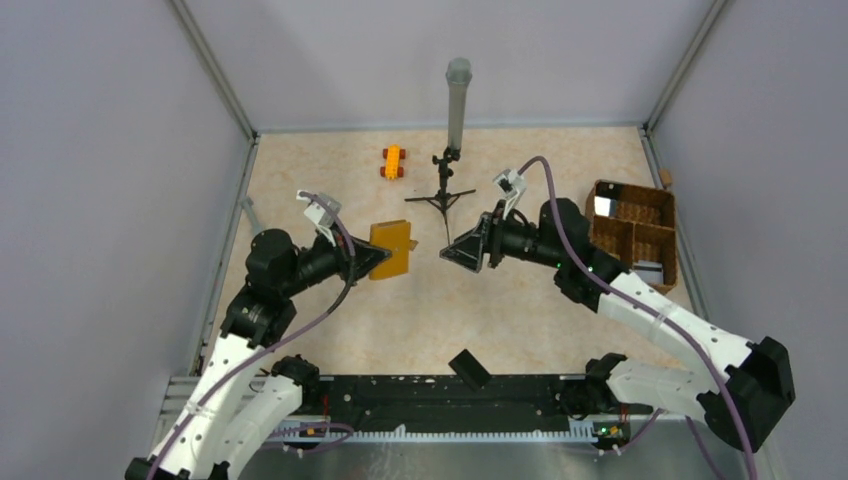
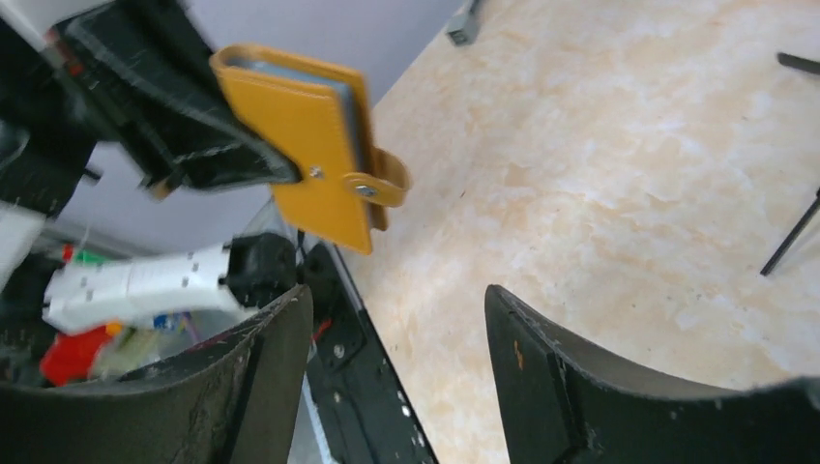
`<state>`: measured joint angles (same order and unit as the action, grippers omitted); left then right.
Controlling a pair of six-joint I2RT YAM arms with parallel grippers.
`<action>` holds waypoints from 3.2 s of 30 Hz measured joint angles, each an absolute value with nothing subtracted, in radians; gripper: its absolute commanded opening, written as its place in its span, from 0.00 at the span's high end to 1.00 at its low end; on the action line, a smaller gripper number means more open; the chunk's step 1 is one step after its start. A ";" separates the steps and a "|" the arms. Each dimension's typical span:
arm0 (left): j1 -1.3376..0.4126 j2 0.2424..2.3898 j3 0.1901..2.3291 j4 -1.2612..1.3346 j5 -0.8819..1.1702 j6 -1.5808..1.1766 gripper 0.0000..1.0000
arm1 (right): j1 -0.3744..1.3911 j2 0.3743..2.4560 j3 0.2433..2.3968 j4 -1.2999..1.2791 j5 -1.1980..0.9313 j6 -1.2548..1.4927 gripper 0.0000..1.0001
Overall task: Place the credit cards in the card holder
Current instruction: Close the card holder at the center of the board.
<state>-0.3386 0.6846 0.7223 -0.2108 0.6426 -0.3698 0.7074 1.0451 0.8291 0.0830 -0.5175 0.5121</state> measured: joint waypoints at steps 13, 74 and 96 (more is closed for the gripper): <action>-0.340 0.663 0.722 -0.307 0.368 -0.319 1.00 | 0.850 1.328 0.878 0.154 -0.177 0.886 0.49; -0.347 0.709 0.722 -0.329 0.329 -0.339 1.00 | 0.939 1.487 1.063 0.188 -0.161 0.773 1.00; -0.347 0.712 0.722 -0.345 0.324 -0.340 1.00 | 0.980 1.533 1.155 0.051 -0.091 0.697 1.00</action>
<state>-0.3470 0.7116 0.7223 -0.3450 0.3244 -0.3397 0.9798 1.5333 1.1553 0.0513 -0.0910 0.6968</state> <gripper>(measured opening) 0.093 0.005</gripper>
